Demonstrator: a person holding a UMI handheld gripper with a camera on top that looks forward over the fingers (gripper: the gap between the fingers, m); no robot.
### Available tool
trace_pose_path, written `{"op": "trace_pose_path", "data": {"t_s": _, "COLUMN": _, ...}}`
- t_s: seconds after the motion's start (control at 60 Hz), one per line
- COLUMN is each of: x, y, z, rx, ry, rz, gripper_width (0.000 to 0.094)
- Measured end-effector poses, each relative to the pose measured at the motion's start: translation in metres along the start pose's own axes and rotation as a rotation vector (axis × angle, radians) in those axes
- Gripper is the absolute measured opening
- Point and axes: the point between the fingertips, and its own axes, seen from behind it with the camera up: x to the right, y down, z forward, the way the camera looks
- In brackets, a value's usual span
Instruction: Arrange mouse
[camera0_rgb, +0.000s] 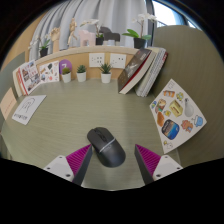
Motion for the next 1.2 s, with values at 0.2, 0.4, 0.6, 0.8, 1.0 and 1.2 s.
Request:
{"op": "trace_pose_path", "data": {"t_s": 0.2, "x": 0.004, "y": -0.02, "z": 0.027, "rx": -0.017, "ry": -0.028, "rz": 0.056, "gripper_width": 0.0789}}
{"op": "trace_pose_path", "data": {"t_s": 0.4, "x": -0.002, "y": -0.023, "z": 0.037, "rx": -0.034, "ry": -0.047, "rz": 0.095, "gripper_width": 0.0537}}
{"op": "trace_pose_path", "data": {"t_s": 0.6, "x": -0.002, "y": -0.024, "z": 0.041, "rx": -0.049, "ry": -0.008, "rz": 0.114, "gripper_width": 0.0463}}
{"op": "trace_pose_path", "data": {"t_s": 0.8, "x": -0.001, "y": -0.023, "z": 0.046, "rx": -0.137, "ry": 0.018, "rz": 0.106, "gripper_width": 0.0323}}
{"op": "trace_pose_path", "data": {"t_s": 1.0, "x": 0.003, "y": -0.044, "z": 0.038, "rx": -0.229, "ry": 0.126, "rz": 0.12, "gripper_width": 0.0323}}
{"op": "trace_pose_path", "data": {"t_s": 1.2, "x": -0.049, "y": -0.199, "z": -0.042, "rx": 0.048, "ry": 0.203, "rz": 0.194, "gripper_width": 0.0324}}
